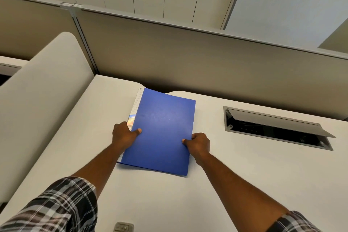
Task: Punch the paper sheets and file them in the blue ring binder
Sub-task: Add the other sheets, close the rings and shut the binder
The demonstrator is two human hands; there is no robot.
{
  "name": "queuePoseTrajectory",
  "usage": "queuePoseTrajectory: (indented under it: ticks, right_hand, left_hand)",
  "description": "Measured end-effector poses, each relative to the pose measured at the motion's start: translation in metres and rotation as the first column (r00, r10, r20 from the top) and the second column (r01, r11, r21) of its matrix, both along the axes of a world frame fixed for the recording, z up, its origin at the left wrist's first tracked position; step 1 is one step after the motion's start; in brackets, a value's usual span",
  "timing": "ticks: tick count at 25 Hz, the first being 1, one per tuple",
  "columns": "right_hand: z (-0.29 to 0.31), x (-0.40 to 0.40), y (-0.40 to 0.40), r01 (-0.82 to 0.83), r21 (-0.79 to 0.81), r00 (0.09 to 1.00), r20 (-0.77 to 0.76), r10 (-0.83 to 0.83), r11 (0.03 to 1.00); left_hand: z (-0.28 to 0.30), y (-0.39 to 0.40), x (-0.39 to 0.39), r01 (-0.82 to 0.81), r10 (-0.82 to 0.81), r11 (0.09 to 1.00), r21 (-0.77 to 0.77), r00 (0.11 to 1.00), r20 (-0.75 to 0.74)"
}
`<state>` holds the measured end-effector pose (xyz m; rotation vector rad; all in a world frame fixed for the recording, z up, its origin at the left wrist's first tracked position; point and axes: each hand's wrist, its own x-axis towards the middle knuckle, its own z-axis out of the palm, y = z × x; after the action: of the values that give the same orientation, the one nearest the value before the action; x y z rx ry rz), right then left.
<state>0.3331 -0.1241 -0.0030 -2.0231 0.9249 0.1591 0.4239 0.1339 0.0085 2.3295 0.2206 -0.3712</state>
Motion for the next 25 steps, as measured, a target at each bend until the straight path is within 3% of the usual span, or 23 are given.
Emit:
queuePoseTrajectory:
  ticks: [6,14,25]
  right_hand:
    - [-0.008,0.022,-0.007,-0.055,-0.082,0.996,-0.068,0.05,0.995]
    - [-0.009,0.018,-0.001,-0.113,-0.278,0.993,-0.048,0.103,0.954]
    - [-0.013,0.022,-0.002,-0.161,-0.262,0.987,-0.051,0.153,0.952]
  left_hand:
    - [-0.015,-0.003,0.025,-0.008,0.008,0.998,0.069,1.0,0.0]
    - [-0.02,-0.007,0.027,-0.038,0.034,0.988,0.151,0.999,0.025]
    - [-0.021,-0.009,0.03,-0.015,0.025,0.975,0.22,0.999,-0.044]
